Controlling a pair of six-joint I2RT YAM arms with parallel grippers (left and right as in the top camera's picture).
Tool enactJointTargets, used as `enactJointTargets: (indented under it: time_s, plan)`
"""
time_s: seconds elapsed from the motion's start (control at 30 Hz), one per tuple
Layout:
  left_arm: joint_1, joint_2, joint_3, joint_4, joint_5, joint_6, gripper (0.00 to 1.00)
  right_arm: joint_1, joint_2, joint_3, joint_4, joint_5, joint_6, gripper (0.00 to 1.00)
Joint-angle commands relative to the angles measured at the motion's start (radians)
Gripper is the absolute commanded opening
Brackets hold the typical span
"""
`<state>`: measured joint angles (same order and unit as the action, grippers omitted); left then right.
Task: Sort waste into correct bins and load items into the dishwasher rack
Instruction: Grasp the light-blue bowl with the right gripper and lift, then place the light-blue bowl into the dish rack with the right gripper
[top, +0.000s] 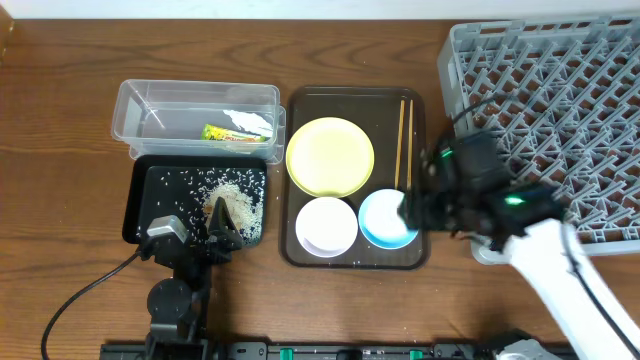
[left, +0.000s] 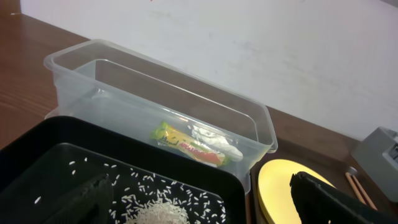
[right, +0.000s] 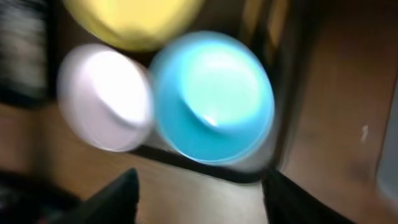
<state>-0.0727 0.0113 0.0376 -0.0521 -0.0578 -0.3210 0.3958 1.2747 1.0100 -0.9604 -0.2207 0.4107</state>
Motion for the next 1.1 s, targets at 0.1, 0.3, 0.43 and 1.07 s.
enactJointTargets:
  time_s: [0.1,0.3,0.43,1.07]
  plan:
    - [0.007,-0.006,-0.034,-0.013,-0.002,-0.009,0.94,0.027,0.104,-0.109,0.109,0.216,0.119,0.49]
    - [0.007,-0.006,-0.034,-0.014,-0.002,-0.009,0.93,0.03,0.23,-0.157,0.227,0.211,0.121,0.31]
    - [0.007,-0.006,-0.034,-0.014,-0.002,-0.009,0.94,0.03,0.289,-0.157,0.264,0.176,0.121,0.13]
    - [0.007,-0.006,-0.034,-0.014,-0.002,-0.009,0.94,0.024,0.0,0.195,0.148,0.946,-0.092,0.01]
